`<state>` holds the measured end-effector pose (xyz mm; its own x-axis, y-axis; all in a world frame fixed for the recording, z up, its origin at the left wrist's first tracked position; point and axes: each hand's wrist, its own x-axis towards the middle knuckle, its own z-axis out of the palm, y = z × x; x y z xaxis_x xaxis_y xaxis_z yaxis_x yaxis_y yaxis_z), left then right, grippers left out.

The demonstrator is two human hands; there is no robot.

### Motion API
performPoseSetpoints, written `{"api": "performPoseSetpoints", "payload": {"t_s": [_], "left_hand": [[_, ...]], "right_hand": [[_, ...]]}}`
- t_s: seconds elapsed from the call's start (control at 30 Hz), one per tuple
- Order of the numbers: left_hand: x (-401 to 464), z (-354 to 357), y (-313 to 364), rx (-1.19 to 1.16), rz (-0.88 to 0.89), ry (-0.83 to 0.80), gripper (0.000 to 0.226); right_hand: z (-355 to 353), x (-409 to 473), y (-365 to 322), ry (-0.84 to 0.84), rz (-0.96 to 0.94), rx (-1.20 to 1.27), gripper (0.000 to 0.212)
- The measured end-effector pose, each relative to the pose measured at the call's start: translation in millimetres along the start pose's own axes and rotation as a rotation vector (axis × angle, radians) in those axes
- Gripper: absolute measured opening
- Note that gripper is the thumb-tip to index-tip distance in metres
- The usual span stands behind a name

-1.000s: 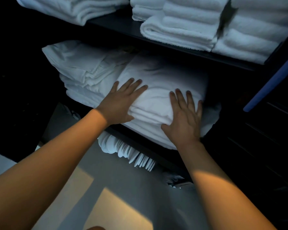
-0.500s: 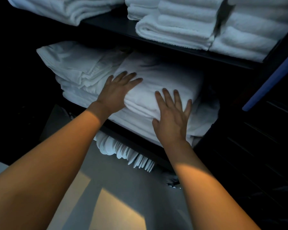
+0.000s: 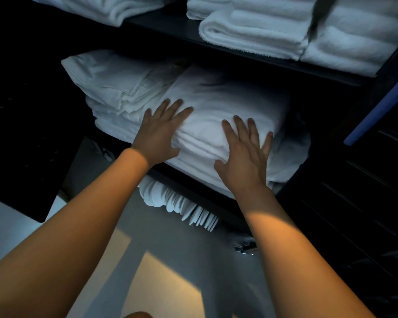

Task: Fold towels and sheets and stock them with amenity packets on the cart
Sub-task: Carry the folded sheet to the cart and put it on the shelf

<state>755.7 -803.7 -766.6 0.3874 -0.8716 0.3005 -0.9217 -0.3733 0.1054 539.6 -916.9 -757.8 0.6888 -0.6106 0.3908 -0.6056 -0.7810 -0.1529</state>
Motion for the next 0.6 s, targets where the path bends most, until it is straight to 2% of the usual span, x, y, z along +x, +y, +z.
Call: {"api": "performPoseSetpoints", "payload": {"t_s": [0.07,0.2,0.33,0.47,0.6], "left_hand": [[-14.3,-1.4,-4.6,-0.01,-0.067,-0.013,0.122],[-44.5,-4.4,-16.9,0.01,-0.19,0.006,0.118],[-82.7,-13.0,-30.7,0.04,-0.291,0.085,0.112],[-121.7,-29.8,-33.4,0.011,-0.466,0.031,0.107],[-159.8,-58.9,-1.8,-0.096,-0.586,-0.082,0.104]], "right_hand": [[-4.7,1.6,-8.3,0.019,-0.006,0.062,0.09],[-5.2,0.7,-37.8,0.071,-0.159,0.22,0.079],[5.0,-3.0,-76.9,-0.051,-0.179,0.367,0.08],[8.6,-21.5,-101.4,-0.18,-0.204,0.423,0.082],[-11.9,-54.1,-106.8,-0.297,-0.167,0.486,0.082]]}}
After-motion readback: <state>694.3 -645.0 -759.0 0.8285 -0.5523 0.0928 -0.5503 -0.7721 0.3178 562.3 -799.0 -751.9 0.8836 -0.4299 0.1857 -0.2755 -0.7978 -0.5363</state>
